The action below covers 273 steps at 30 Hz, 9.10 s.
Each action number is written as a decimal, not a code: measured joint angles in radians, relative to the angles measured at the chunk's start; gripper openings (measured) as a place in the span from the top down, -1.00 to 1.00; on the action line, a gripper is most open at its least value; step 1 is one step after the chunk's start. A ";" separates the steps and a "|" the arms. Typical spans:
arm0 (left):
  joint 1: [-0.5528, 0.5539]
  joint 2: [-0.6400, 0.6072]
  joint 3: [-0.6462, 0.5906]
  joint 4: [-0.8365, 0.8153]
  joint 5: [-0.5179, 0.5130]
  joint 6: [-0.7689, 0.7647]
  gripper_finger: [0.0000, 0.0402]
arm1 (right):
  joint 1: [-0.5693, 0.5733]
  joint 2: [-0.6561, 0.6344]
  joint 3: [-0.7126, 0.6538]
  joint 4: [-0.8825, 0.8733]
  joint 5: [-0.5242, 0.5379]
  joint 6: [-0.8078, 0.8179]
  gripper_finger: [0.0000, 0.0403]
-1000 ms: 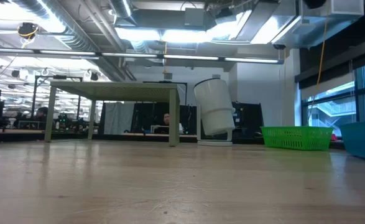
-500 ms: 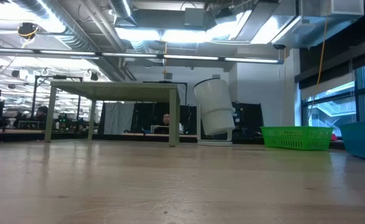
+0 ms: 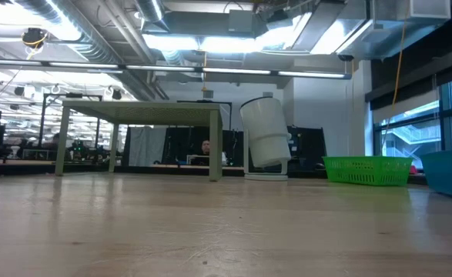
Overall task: Pick & Place Office Desk Supplies
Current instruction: Put the yellow rubber band into the green bin, then put the black rubber band into the green bin
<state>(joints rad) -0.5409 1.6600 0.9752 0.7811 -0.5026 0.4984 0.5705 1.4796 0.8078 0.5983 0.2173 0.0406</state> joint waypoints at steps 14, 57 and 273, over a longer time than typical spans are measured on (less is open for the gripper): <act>0.034 0.000 0.000 0.000 0.000 -0.044 0.99 | -0.006 0.000 0.000 0.011 0.003 0.042 0.28; 0.017 0.000 0.000 -0.049 0.048 -0.119 0.38 | -0.386 -0.365 0.000 -1.135 0.397 0.574 1.00; -0.020 0.000 0.000 -0.232 -0.053 -0.111 0.44 | -0.749 -0.290 -0.070 -1.546 0.544 0.563 0.95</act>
<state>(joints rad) -0.5610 1.6604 0.9756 0.5495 -0.5556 0.3874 -0.1787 1.1896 0.7382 -0.9479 0.7611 0.6035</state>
